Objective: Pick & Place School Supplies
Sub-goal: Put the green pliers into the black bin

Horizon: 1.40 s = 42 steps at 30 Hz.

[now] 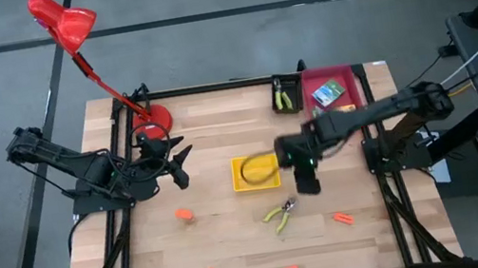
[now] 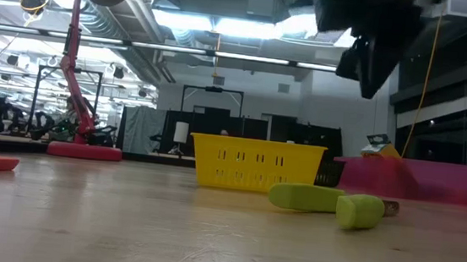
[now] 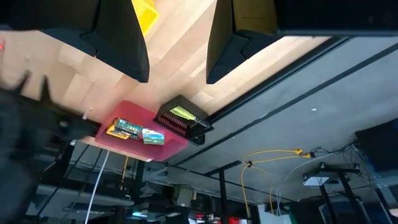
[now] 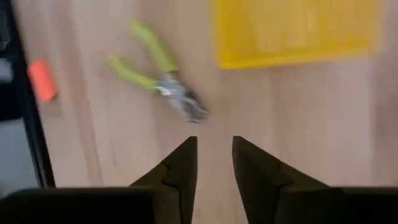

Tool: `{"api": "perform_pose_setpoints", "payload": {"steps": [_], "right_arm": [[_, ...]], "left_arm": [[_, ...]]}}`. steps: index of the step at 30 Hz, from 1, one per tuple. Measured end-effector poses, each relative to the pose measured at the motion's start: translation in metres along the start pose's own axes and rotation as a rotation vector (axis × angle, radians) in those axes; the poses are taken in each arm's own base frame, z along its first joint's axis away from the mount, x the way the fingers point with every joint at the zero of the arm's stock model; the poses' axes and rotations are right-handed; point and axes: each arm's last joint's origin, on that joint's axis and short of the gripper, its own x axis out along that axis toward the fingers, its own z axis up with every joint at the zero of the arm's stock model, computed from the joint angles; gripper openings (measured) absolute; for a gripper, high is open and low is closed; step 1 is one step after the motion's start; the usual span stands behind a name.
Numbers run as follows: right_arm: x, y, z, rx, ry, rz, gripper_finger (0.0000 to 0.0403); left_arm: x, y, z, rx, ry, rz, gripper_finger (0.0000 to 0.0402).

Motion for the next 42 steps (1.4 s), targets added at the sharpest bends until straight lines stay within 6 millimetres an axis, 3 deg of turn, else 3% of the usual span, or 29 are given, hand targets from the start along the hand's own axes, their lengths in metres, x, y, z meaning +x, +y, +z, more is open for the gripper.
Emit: {"api": "perform_pose_setpoints", "payload": {"steps": [4,9,18,22,27,31,35,42], "right_arm": [[0.019,0.025,-0.001,-0.148,-0.108,0.053,0.0100],[0.045,0.036,-0.004,-0.282,-0.221,0.119,0.0100],[0.094,0.036,-0.024,-0.380,-0.068,0.160,0.0100],[0.103,0.035,-0.022,-0.397,-0.104,0.168,0.0119],[0.103,0.035,-0.013,-0.423,-0.211,0.092,0.0182],[0.110,0.035,-0.015,-0.450,-0.182,0.084,0.0224],[0.122,0.037,-0.019,-0.532,-0.143,0.078,0.0232],[0.145,0.032,-0.018,-0.558,-0.098,0.022,0.0212]], "left_arm": [[0.000,-0.001,0.000,-0.009,0.019,-0.025,0.0159],[0.000,-0.002,-0.001,-0.011,0.045,-0.062,0.0159],[-0.001,-0.003,-0.002,-0.012,0.072,-0.106,0.0159],[-0.001,-0.004,-0.002,-0.013,0.080,-0.119,0.0159],[-0.001,-0.004,-0.003,-0.015,0.095,-0.140,0.0159],[-0.001,-0.005,-0.003,-0.014,0.101,-0.148,0.0159],[-0.001,-0.005,-0.003,-0.015,0.105,-0.154,0.0159],[-0.001,-0.005,-0.003,-0.050,0.112,-0.161,0.0159]]}}
